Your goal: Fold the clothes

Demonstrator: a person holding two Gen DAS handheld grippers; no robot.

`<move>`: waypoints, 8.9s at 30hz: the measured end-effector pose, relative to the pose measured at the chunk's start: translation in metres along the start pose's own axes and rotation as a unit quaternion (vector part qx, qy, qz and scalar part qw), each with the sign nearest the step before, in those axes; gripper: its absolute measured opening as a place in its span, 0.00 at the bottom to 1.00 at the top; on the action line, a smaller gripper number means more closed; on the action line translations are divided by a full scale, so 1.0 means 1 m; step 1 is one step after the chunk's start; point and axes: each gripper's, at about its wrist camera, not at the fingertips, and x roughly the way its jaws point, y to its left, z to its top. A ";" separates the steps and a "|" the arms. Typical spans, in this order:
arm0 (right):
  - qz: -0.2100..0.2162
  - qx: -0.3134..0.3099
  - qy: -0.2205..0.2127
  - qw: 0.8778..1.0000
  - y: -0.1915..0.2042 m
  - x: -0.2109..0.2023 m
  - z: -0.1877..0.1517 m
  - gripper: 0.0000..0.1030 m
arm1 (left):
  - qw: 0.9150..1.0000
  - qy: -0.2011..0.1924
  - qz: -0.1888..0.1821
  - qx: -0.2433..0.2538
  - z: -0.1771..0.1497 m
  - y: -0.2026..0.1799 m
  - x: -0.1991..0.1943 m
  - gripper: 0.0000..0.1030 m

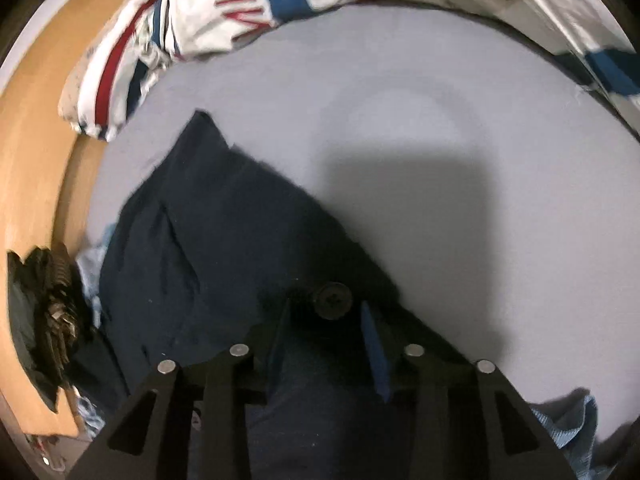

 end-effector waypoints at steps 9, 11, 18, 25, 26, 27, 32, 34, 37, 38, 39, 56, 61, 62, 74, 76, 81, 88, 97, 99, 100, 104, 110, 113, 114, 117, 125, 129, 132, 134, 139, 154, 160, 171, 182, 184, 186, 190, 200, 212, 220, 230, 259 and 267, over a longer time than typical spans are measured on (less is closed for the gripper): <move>-0.038 -0.061 -0.017 0.997 0.005 -0.011 -0.029 0.36 | 1.000 0.004 0.027 0.014 -0.005 0.013 -0.012 0.68; -0.066 -0.080 -0.011 0.995 0.013 -0.003 -0.029 0.36 | 0.999 0.004 0.037 0.006 -0.004 0.020 -0.012 0.68; 0.031 -0.221 -0.053 0.973 0.099 -0.057 -0.094 0.59 | 1.000 0.013 0.018 -0.015 0.006 0.047 -0.024 0.68; 0.106 -0.417 0.048 0.901 0.195 -0.023 -0.223 0.62 | 1.000 -0.001 0.001 0.026 0.023 0.057 -0.052 0.68; 0.109 -0.432 0.062 0.893 0.202 -0.013 -0.239 0.67 | 0.999 0.003 -0.011 0.039 0.025 0.057 -0.055 0.68; 0.105 -0.444 0.072 0.887 0.204 -0.005 -0.251 0.73 | 0.998 0.008 -0.024 0.052 0.026 0.057 -0.058 0.68; 0.070 -0.495 0.111 0.859 0.196 0.026 -0.299 0.79 | 0.993 0.021 -0.052 0.105 0.027 0.046 -0.064 0.68; 0.064 -0.506 0.128 0.850 0.194 0.033 -0.311 0.79 | 0.990 0.031 -0.044 0.129 0.026 0.041 -0.059 0.68; 0.104 -0.482 0.166 0.854 0.196 0.028 -0.298 0.77 | 0.990 0.062 -0.044 0.122 0.021 0.042 -0.038 0.68; 0.129 -0.465 0.179 0.857 0.196 0.027 -0.293 0.76 | 0.990 0.072 -0.050 0.112 0.019 0.045 -0.031 0.68; 0.158 -0.445 0.193 0.860 0.196 0.025 -0.288 0.75 | 0.990 0.080 -0.052 0.105 0.017 0.046 -0.027 0.68; 0.166 -0.469 0.218 0.839 0.230 0.054 -0.319 0.14 | 0.975 0.134 -0.029 0.174 -0.001 0.002 0.014 0.68; 0.267 -0.413 0.311 0.813 0.220 0.038 -0.316 0.08 | 0.980 0.139 -0.064 0.131 0.004 0.021 -0.003 0.68; 0.264 -0.426 0.308 0.809 0.220 0.032 -0.319 0.08 | 0.981 0.132 -0.061 0.129 0.007 0.022 -0.006 0.68; 0.188 -0.414 0.264 0.851 0.211 0.030 -0.292 0.56 | 0.980 0.116 -0.095 0.132 0.039 -0.012 0.004 0.68; 0.196 -0.401 0.234 0.864 0.223 0.024 -0.268 0.56 | 0.979 0.107 -0.114 0.131 0.055 -0.037 0.013 0.68; 0.202 -0.343 0.125 0.909 0.259 0.022 -0.187 0.57 | 0.985 0.028 -0.108 0.129 0.089 -0.113 0.051 0.72; 0.176 -0.380 0.099 0.903 0.336 0.079 -0.132 0.57 | 0.953 0.038 -0.044 0.297 0.077 -0.198 0.147 0.72; 0.175 -0.422 0.121 0.881 0.385 0.134 -0.142 0.54 | 0.945 -0.014 0.062 0.322 0.104 -0.207 0.226 0.12; 0.172 -0.435 0.103 0.878 0.396 0.138 -0.147 0.47 | 0.953 -0.008 0.067 0.295 0.126 -0.198 0.238 0.11; 0.170 -0.438 0.096 0.877 0.402 0.141 -0.148 0.46 | 0.954 -0.003 0.064 0.294 0.132 -0.194 0.243 0.11; 0.152 -0.454 0.063 0.876 0.426 0.152 -0.155 0.44 | 0.922 -0.049 0.070 0.378 0.119 -0.192 0.250 0.11; 0.146 -0.453 0.016 0.879 0.436 0.153 -0.167 0.46 | 0.942 -0.033 0.025 0.333 0.128 -0.175 0.238 0.11; 0.162 -0.434 0.012 0.886 0.424 0.130 -0.174 0.57 | 0.965 -0.006 -0.027 0.263 0.147 -0.160 0.204 0.35; 0.173 -0.438 -0.002 0.882 0.420 0.117 -0.181 0.63 | 0.969 -0.002 -0.044 0.242 0.153 -0.155 0.191 0.42; 0.194 -0.474 -0.012 0.859 0.421 0.093 -0.210 0.56 | 0.976 -0.034 -0.050 0.211 0.164 -0.137 0.149 0.71; 0.145 -0.489 0.057 0.858 0.471 0.152 -0.257 0.25 | 0.985 0.032 0.021 0.168 0.169 -0.092 0.115 0.14; 0.160 -0.442 0.056 0.881 0.479 0.149 -0.264 0.28 | 0.993 0.047 0.009 0.111 0.171 -0.054 0.083 0.14; 0.194 -0.442 0.095 0.871 0.466 0.119 -0.279 0.39 | 0.994 0.079 -0.005 0.078 0.170 -0.028 0.062 0.14; 0.192 -0.460 0.112 0.860 0.453 0.098 -0.297 0.44 | 0.993 0.092 0.000 0.075 0.162 -0.016 0.049 0.14; 0.148 -0.496 0.163 0.840 0.374 0.085 -0.334 0.44 | 0.987 0.126 0.016 0.100 0.125 0.013 0.015 0.14; 0.198 -0.488 0.213 0.823 0.302 0.042 -0.364 0.55 | 0.996 0.053 0.069 0.025 0.089 0.115 -0.097 0.70; 0.185 -0.491 0.235 0.818 0.255 0.011 -0.359 0.55 | 0.989 0.023 0.139 -0.042 0.090 0.143 -0.104 0.70; 0.195 -0.496 0.198 0.822 0.247 -0.022 -0.350 0.66 | 0.987 0.016 0.135 0.090 0.067 0.089 -0.110 0.07; 0.220 -0.495 0.179 0.822 0.244 -0.048 -0.325 0.68 | 0.968 0.054 -0.131 0.206 0.070 -0.064 -0.117 0.07; 0.197 -0.498 0.157 0.830 0.240 -0.050 -0.316 0.68 | 0.963 0.082 -0.137 0.218 0.063 -0.088 -0.087 0.07; 0.166 -0.503 0.133 0.838 0.235 -0.051 -0.304 0.68 | 0.960 0.110 -0.127 0.224 0.053 -0.107 -0.052 0.07; 0.128 -0.495 0.112 0.852 0.217 -0.049 -0.281 0.68 | 0.965 0.182 -0.081 0.168 0.052 -0.094 0.014 0.47; 0.190 -0.420 0.258 0.849 0.192 0.002 -0.294 0.69 | 0.954 0.143 0.058 0.256 0.043 -0.002 -0.036 0.60; 0.207 -0.385 0.356 0.826 0.194 0.037 -0.352 0.28 | 0.946 0.208 0.093 0.232 0.005 0.047 -0.028 0.32; 0.287 -0.428 0.246 0.821 0.255 -0.031 -0.332 0.10 | 0.967 0.150 0.086 0.186 0.028 0.049 -0.053 0.26; 0.200 -0.428 0.192 0.860 0.265 -0.034 -0.312 0.66 | 0.929 0.093 0.108 0.342 0.010 0.016 -0.079 0.52; 0.274 -0.401 0.275 0.830 0.291 0.007 -0.350 0.80 | 0.936 0.054 0.152 0.314 0.009 0.047 -0.041 0.36; 0.238 -0.367 0.261 0.860 0.238 0.011 -0.309 0.79 | 0.958 0.087 0.144 0.230 0.030 0.070 -0.032 0.36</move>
